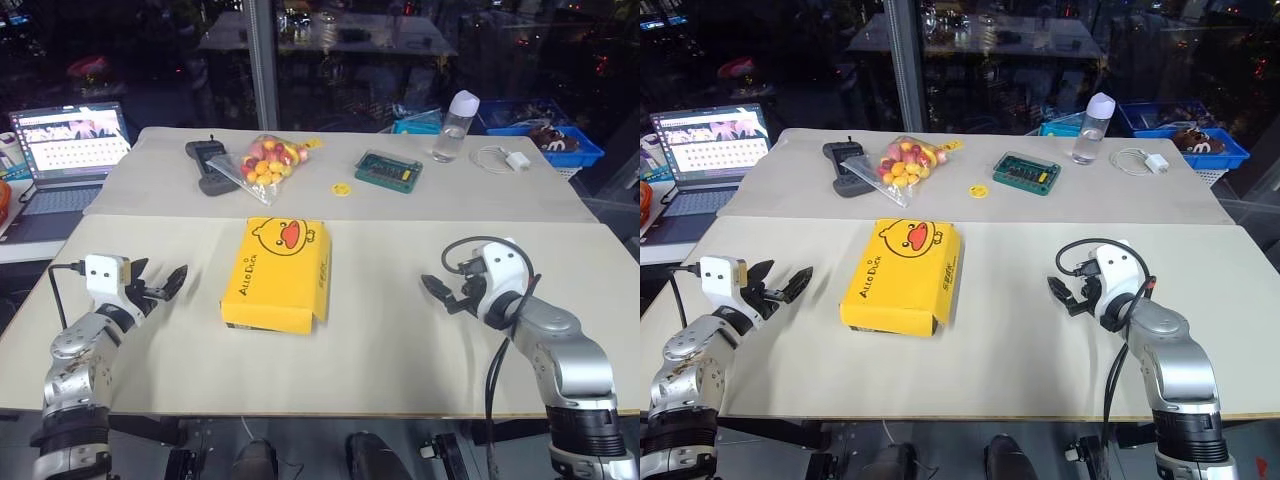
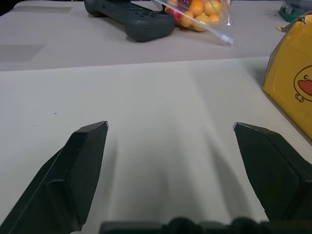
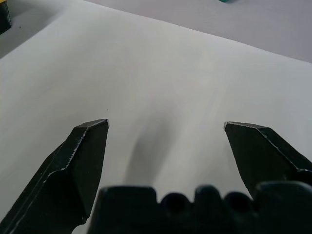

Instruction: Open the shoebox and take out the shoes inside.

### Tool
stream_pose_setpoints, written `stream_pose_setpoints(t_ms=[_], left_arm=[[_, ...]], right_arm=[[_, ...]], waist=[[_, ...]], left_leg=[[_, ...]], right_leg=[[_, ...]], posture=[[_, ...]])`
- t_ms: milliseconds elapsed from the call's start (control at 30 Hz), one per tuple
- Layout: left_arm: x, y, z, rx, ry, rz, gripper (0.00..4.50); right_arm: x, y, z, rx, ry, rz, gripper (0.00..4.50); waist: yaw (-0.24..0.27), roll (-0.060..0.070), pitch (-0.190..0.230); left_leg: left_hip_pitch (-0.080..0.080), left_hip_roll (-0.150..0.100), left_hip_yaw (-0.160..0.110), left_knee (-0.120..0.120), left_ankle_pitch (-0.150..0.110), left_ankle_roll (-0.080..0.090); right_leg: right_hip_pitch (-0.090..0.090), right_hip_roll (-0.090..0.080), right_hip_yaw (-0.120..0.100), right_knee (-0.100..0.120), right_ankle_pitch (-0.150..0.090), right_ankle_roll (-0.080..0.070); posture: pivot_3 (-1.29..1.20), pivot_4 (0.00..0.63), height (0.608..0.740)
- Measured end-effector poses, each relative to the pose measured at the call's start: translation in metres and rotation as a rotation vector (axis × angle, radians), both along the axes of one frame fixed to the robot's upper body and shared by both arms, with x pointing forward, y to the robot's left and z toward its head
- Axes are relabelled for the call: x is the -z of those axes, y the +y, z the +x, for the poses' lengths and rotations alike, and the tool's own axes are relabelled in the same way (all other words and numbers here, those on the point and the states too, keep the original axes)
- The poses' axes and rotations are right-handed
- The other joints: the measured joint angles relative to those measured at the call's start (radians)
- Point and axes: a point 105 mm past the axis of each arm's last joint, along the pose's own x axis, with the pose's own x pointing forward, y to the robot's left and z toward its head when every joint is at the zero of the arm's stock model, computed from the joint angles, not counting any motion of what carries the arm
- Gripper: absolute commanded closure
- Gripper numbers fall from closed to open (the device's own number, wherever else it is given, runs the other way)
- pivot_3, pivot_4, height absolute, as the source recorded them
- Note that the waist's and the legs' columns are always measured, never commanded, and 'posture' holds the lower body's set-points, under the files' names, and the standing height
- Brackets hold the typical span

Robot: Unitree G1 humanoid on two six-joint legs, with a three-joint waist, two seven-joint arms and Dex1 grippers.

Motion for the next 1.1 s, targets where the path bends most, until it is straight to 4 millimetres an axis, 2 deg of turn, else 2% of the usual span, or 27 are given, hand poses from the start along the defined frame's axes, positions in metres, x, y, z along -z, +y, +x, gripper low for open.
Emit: stream_pose_setpoints(t_ms=[100, 167, 233, 367, 500, 567, 667, 767, 867, 967, 1100], left_arm=[[-0.002, -0.004, -0.009, 0.059, 0.01, 0.029, 0.04], [-0.008, -0.015, -0.029, 0.188, 0.027, 0.099, 0.04], [-0.019, -0.026, -0.047, 0.32, 0.048, 0.169, 0.04], [-0.038, -0.042, -0.074, 0.476, 0.069, 0.172, 0.04], [-0.04, -0.05, -0.1, 0.556, 0.138, 0.131, 0.04], [-0.038, -0.055, -0.113, 0.587, 0.181, 0.11, 0.04], [-0.041, -0.061, -0.12, 0.619, 0.195, 0.098, 0.04], [-0.04, -0.063, -0.126, 0.62, 0.214, 0.099, 0.0], [-0.04, -0.068, -0.132, 0.639, 0.213, 0.09, 0.0], [-0.04, -0.07, -0.134, 0.647, 0.211, 0.088, 0.0], [-0.039, -0.07, -0.136, 0.655, 0.208, 0.081, 0.0]], right_arm=[[-0.001, 0.002, 0.003, -0.023, 0.008, -0.005, 0.0], [-0.005, 0.002, 0.007, -0.074, 0.023, -0.038, 0.0], [-0.019, 0.008, 0.009, -0.163, 0.015, -0.073, 0.0], [-0.04, 0.04, 0.003, -0.421, 0.001, -0.108, 0.0], [-0.034, 0.064, -0.009, -0.601, 0.047, -0.124, 0.0], [-0.033, 0.086, -0.012, -0.693, 0.047, -0.111, 0.0], [-0.032, 0.108, -0.015, -0.783, 0.03, -0.106, 0.0], [-0.026, 0.122, -0.013, -0.828, 0.031, -0.087, 0.67], [-0.021, 0.138, -0.007, -0.871, 0.03, -0.068, 1.75], [-0.017, 0.147, -0.001, -0.907, 0.028, -0.075, 2.78], [-0.001, 0.155, 0.001, -0.954, 0.051, -0.122, 4.22]], waist=[[-0.007, -0.001, 0.001], [-0.019, -0.002, 0.001], [-0.023, -0.001, 0.002], [-0.026, -0.001, 0.003], [-0.027, -0.002, 0.003], [-0.031, -0.003, 0.004], [-0.028, -0.003, 0.004], [-0.026, -0.003, 0.005], [-0.028, -0.003, 0.005], [-0.028, -0.003, 0.005], [-0.027, -0.003, 0.005]], left_leg=[[0.0, 0.0, 0.001, 0.0, 0.0, 0.0], [-0.001, 0.001, 0.001, 0.0, 0.0, 0.0], [0.0, 0.001, 0.001, -0.001, 0.0, 0.0], [0.001, 0.002, 0.001, -0.001, 0.0, 0.0], [0.0, 0.001, 0.001, -0.001, 0.0, 0.0], [0.0, 0.002, 0.002, -0.001, 0.0, 0.0], [0.0, 0.002, 0.001, -0.001, 0.0, 0.0], [0.0, 0.002, 0.001, 0.0, 0.0, 0.0], [0.0, 0.002, 0.002, 0.0, 0.0, 0.0], [0.0, 0.003, 0.001, 0.0, 0.0, 0.0], [-0.001, 0.003, 0.001, 0.0, 0.0, 0.0]], right_leg=[[-0.001, 0.0, 0.001, 0.0, 0.0, 0.0], [-0.001, 0.0, 0.001, 0.0, 0.0, 0.0], [-0.001, 0.0, 0.0, 0.0, 0.0, -0.001], [-0.001, 0.0, 0.0, 0.0, -0.004, -0.007], [-0.001, -0.001, 0.0, -0.001, -0.004, -0.008], [-0.002, 0.0, 0.0, 0.0, -0.004, -0.008], [-0.002, 0.0, -0.001, 0.0, -0.004, -0.008], [-0.002, -0.001, -0.001, 0.0, -0.004, -0.008], [-0.002, -0.001, -0.001, 0.0, -0.004, -0.008], [-0.002, 0.0, -0.002, 0.0, -0.004, -0.009], [-0.002, 0.0, -0.002, 0.0, -0.004, -0.009]], posture=[[0.0, 0.15, 0.712], [0.0, 0.15, 0.712], [0.0, 0.15, 0.712], [0.0, 0.15, 0.712], [0.0, 0.15, 0.712], [0.0, 0.15, 0.712], [0.0, 0.15, 0.712], [0.0, 0.15, 0.712], [0.0, 0.15, 0.712], [0.0, 0.15, 0.712], [0.0, 0.15, 0.712]])
